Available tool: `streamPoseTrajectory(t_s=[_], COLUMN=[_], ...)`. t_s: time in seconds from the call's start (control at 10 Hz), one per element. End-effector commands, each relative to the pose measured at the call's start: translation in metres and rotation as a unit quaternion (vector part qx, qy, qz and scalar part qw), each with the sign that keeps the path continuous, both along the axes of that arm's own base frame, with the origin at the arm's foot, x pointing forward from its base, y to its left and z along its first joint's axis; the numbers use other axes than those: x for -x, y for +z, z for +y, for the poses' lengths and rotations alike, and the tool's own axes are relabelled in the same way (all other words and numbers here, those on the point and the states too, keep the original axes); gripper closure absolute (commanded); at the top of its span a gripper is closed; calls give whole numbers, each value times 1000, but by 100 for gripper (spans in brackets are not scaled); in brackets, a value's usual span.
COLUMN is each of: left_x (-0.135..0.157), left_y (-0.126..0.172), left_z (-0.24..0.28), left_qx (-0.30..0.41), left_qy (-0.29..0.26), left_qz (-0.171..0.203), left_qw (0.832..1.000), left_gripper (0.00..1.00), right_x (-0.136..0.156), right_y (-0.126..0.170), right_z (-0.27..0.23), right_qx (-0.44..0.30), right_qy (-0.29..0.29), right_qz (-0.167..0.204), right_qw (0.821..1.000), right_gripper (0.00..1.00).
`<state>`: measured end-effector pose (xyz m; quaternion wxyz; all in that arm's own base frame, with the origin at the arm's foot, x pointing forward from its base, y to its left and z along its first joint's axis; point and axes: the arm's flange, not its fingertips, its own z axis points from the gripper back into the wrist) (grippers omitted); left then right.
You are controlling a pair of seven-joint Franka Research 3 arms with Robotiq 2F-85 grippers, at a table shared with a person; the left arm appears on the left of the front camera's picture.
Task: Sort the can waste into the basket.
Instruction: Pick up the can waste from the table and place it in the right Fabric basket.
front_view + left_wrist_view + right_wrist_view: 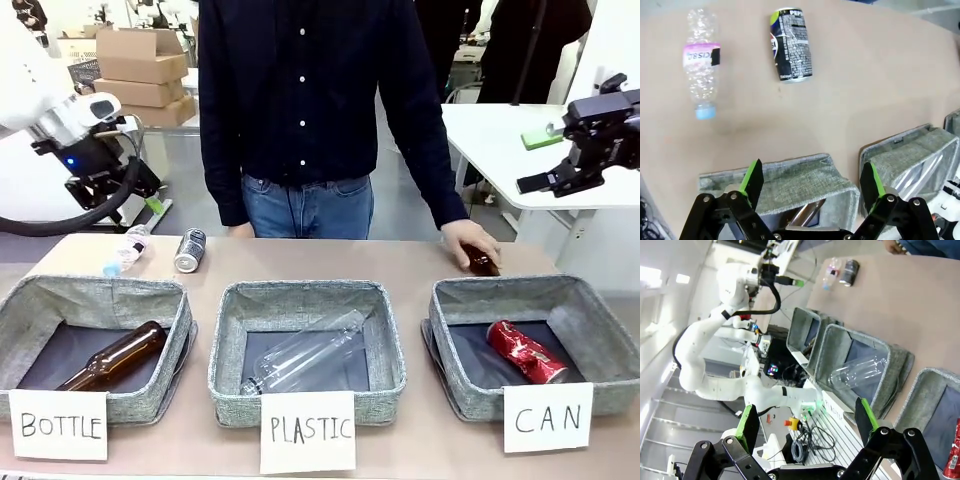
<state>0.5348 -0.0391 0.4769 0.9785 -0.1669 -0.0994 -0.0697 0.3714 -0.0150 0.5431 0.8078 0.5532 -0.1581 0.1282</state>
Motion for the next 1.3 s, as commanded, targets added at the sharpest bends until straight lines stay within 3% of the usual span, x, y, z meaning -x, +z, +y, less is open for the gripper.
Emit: streamPoseTrajectory(t_s=[0.0,0.1,0.4,0.8,1.2], left_x=[-3,-25,-73,-126,-140], left_y=[-8,-26,-64,-119,-151], left_z=[-5,-14,-51,-72,-74], left_qx=[0,-17,-73,-120,-139], left_qy=[-5,23,26,66,79], left_qz=[7,19,46,44,63], left_qw=[1000,999,996,990,985], left_gripper=[0,0,0,0,0], right_x=[-1,-1,-1,-1,-1], right_y=[1,1,1,1,1], right_z=[-2,-2,-2,-2,-2], right_qx=[3,3,3,3,3], right_qy=[9,9,9,9,9], right_qz=[-13,-13,-13,-13,-13], right_qw=[1000,1000,1000,1000,1000], right_gripper=[0,0,0,0,0])
